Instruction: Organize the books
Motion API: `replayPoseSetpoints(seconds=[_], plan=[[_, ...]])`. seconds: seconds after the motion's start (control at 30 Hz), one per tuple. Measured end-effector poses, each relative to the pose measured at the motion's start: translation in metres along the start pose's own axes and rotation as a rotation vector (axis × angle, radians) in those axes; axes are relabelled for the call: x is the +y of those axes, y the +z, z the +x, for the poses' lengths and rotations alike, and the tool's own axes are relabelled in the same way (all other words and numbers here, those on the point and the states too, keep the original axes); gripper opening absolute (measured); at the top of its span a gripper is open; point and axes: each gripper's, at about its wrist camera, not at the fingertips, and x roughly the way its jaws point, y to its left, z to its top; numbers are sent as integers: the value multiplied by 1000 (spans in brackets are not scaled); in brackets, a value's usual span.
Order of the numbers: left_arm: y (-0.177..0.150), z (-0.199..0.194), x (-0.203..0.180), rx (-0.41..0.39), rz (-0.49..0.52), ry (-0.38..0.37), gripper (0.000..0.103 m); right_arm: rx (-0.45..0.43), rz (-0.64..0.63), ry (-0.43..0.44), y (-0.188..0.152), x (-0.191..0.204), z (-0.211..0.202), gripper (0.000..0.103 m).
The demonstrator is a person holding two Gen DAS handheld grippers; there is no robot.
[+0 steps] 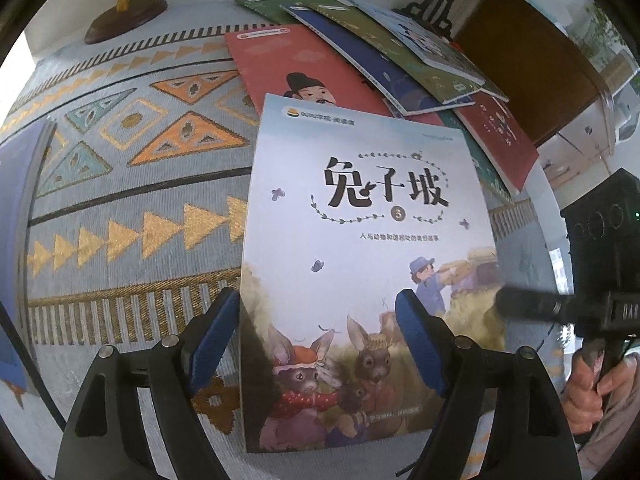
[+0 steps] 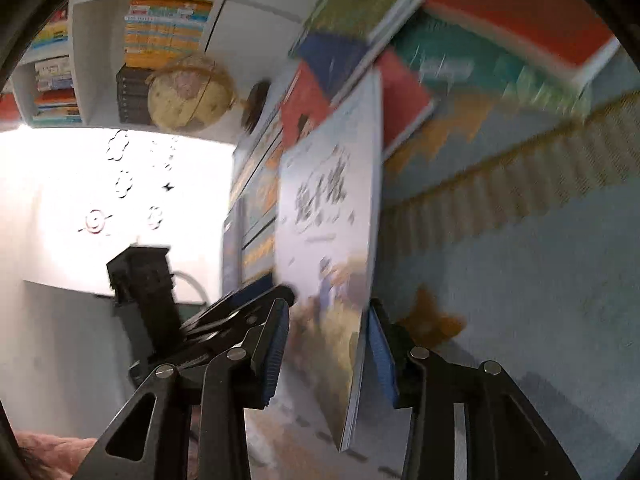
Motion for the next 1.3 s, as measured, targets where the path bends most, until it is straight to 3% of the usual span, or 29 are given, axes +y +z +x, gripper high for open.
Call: replayPoseSetpoints(seconds=[0.13, 0.2, 0.27, 0.37, 0.5, 0.57, 0.6, 0.7, 0.73, 0.8, 1.0, 1.3], plan=[[1, 0, 0, 6, 11, -8, 77, -31, -59, -69, -5, 17, 12, 31], [2, -3, 6, 8, -34, -56, 77, -42, -88, -156, -3, 23, 15, 15], [3, -6, 15, 10, -121, -133, 77, -32, -124, -261, 0, 27, 16, 15], [4, -20, 18, -31, -174, -216, 77, -29, -157, -345, -1, 30, 17, 15], [6, -36, 8, -58, -150, -286, 77, -38, -164, -368, -2, 30, 17, 15], [5, -32, 6, -19, -165, -382, 70, -39, -170, -378, -3, 31, 19, 15], [5, -30, 5, -11, -166, -380, 67, -39, -175, -384, -3, 32, 18, 15], [3, -26, -3, -5, -113, -265, 52, -43, -195, -403, -4, 36, 21, 15], [1, -24, -3, 3, -116, -254, 51, -51, -199, -406, -4, 37, 19, 15], [1, -24, -1, 12, -119, -249, 49, -63, -215, -415, -6, 41, 15, 15], [2, -26, -14, 22, -16, -130, 49, -102, -364, -478, -12, 73, 5, 15], [6, -42, -14, 5, 31, -96, 49, -136, -485, -531, -12, 109, -4, 15]])
